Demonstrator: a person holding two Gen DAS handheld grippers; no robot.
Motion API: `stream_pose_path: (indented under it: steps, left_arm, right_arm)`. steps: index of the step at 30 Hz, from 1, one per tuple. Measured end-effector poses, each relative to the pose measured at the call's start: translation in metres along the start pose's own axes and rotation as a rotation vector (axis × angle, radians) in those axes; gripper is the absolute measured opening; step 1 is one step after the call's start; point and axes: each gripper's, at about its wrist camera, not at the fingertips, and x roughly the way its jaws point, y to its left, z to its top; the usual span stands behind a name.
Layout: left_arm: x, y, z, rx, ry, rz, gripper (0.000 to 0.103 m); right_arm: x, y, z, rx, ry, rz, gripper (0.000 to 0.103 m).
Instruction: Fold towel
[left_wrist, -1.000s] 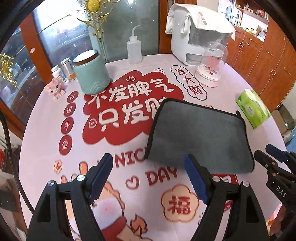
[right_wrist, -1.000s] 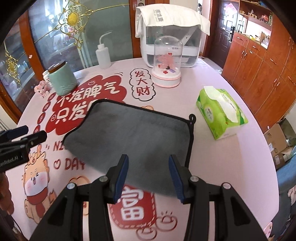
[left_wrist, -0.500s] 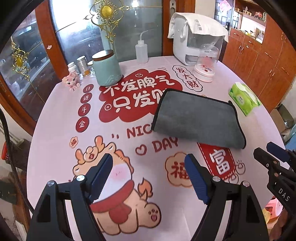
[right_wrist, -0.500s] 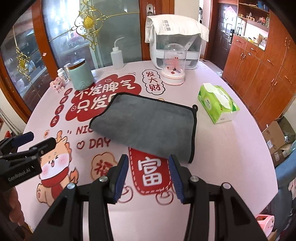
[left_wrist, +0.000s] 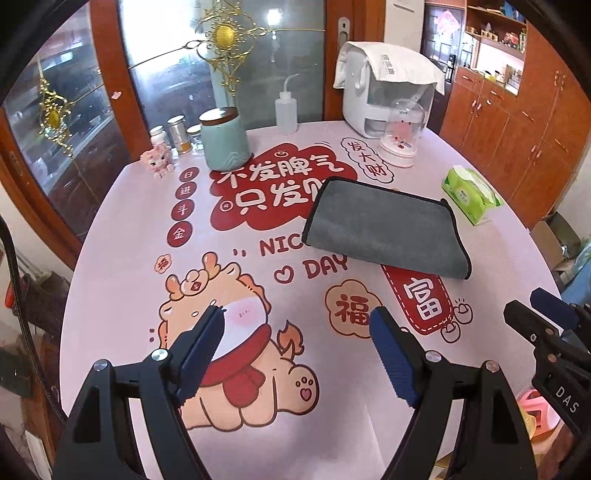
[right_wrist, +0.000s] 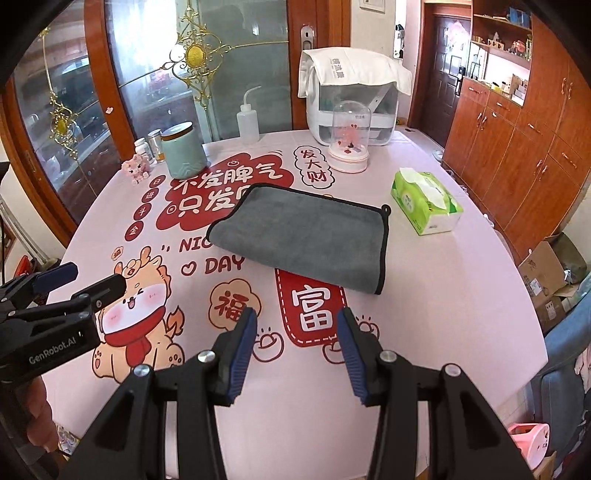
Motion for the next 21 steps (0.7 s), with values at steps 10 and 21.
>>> stream_pose_path:
  steps: [10,21]
  left_arm:
    - [-0.037,0.008,-0.013,-0.099,-0.042,0.053,0.080]
    - [-0.077,-0.013,-0.039,-0.107,-0.056,0.109,0.080]
  right_arm:
    - [-0.018,0.005,-0.002,-0.084,-0.002,0.086,0.046]
    - [-0.055,-0.001,-0.015,-0.153,-0.044,0.114,0.057]
